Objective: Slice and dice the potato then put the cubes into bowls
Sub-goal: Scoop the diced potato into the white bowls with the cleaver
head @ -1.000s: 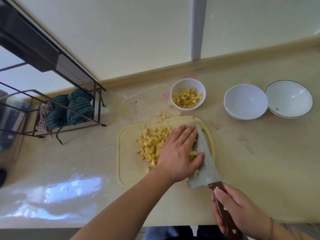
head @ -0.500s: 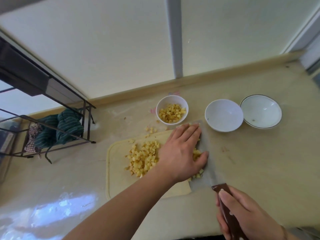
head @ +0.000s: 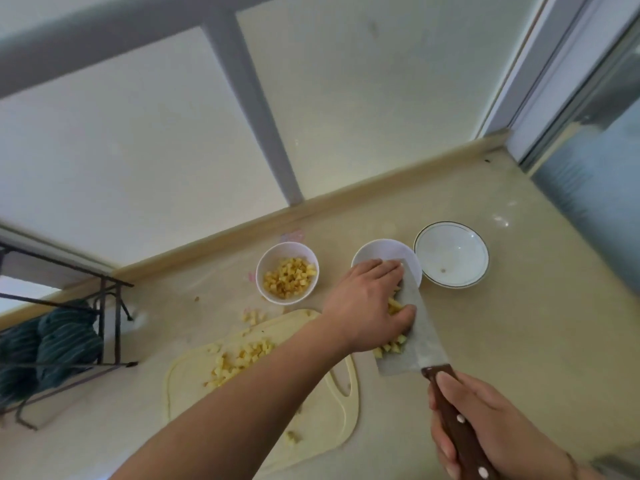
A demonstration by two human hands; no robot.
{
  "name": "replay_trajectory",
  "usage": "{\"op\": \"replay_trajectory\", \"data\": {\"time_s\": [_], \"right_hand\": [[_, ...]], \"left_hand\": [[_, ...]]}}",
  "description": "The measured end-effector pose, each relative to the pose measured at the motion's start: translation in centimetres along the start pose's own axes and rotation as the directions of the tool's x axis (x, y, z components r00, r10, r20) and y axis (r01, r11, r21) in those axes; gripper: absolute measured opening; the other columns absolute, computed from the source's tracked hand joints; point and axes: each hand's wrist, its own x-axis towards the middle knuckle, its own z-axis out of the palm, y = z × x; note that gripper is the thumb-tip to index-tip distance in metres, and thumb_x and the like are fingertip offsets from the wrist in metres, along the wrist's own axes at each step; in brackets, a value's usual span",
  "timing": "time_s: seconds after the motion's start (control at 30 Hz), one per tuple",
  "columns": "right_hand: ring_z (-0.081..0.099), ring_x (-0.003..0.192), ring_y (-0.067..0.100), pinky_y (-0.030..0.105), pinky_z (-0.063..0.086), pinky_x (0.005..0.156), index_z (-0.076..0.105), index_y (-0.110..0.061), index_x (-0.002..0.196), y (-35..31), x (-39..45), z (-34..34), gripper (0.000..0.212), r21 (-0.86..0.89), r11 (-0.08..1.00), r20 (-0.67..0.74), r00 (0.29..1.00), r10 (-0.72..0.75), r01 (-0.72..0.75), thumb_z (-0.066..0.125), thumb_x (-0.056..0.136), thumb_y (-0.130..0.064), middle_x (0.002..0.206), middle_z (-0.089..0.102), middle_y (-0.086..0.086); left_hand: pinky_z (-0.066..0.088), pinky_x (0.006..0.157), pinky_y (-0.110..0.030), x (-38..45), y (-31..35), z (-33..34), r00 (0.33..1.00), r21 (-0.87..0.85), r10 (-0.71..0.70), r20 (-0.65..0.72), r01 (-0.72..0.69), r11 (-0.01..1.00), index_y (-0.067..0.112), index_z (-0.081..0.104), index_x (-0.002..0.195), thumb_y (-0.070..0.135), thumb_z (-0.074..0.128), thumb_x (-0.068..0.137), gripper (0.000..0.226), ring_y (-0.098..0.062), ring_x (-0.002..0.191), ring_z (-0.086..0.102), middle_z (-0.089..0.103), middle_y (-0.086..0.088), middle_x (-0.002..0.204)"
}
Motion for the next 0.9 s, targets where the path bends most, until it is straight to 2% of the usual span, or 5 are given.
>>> {"op": "replay_trajectory", "data": {"time_s": [0.27, 0.5, 0.67, 0.8, 0.9], "right_hand": [[0.048, 0.033, 0.025, 0.024, 0.037, 0.033, 0.046, 0.001, 0.083, -2.6, 0.9, 1.8, 0.035, 0.210, 0.971, -0.028, 0.992, 0.121, -0.113, 0.051, 0.085, -0.033, 0.049, 0.044, 0.021], [0.045, 0.032, 0.024, 0.025, 0.038, 0.033, 0.049, 0.001, 0.078, -4.9, 0.8, 3.3, 0.033, 0.367, 0.912, -0.066, 0.973, 0.220, -0.182, 0.053, 0.078, -0.032, 0.047, 0.042, 0.019], [0.044, 0.031, 0.024, 0.026, 0.038, 0.031, 0.050, 0.001, 0.075, -7.0, 0.7, 4.1, 0.033, 0.417, 0.884, -0.064, 0.964, 0.259, -0.209, 0.054, 0.076, -0.032, 0.047, 0.042, 0.018], [0.045, 0.031, 0.024, 0.026, 0.040, 0.032, 0.049, 0.000, 0.078, -8.0, 0.5, 4.2, 0.034, 0.431, 0.869, -0.070, 0.951, 0.301, -0.244, 0.051, 0.089, -0.032, 0.047, 0.043, 0.018], [0.045, 0.031, 0.025, 0.027, 0.041, 0.031, 0.049, -0.001, 0.078, -8.4, 0.4, 4.4, 0.035, 0.433, 0.860, -0.063, 0.943, 0.328, -0.270, 0.049, 0.093, -0.032, 0.048, 0.043, 0.018]], "left_hand": [[0.031, 0.118, -0.031, 2.6, -1.3, -1.4, 0.983, -0.063, -0.001, 0.182, 0.013, 0.998, 0.015, 0.059, 0.141, 0.045, 0.059, 0.096, 0.054, -0.018, 0.144, 0.040, 0.049, 0.002, 0.155], [0.052, 0.088, -0.036, 5.1, -1.7, -2.1, 0.957, -0.098, -0.012, 0.289, 0.042, 0.994, 0.024, 0.067, 0.120, 0.046, 0.057, 0.095, 0.035, -0.019, 0.104, 0.059, 0.065, 0.004, 0.115], [0.051, 0.098, -0.039, 6.7, -2.0, -2.5, 0.930, -0.143, 0.015, 0.366, 0.040, 0.989, 0.033, 0.068, 0.120, 0.052, 0.052, 0.092, 0.038, -0.016, 0.114, 0.057, 0.064, 0.004, 0.126], [0.040, 0.096, -0.015, 7.4, -2.1, -3.5, 0.918, -0.245, 0.113, 0.380, -0.018, 0.969, 0.020, 0.070, 0.122, 0.036, 0.052, 0.105, 0.030, -0.009, 0.116, 0.052, 0.061, 0.005, 0.133], [0.040, 0.110, -0.031, 7.6, -2.9, -3.9, 0.911, -0.344, 0.127, 0.392, 0.017, 0.939, 0.022, 0.070, 0.126, 0.046, 0.045, 0.103, 0.041, -0.012, 0.121, 0.056, 0.062, 0.008, 0.134]]}}
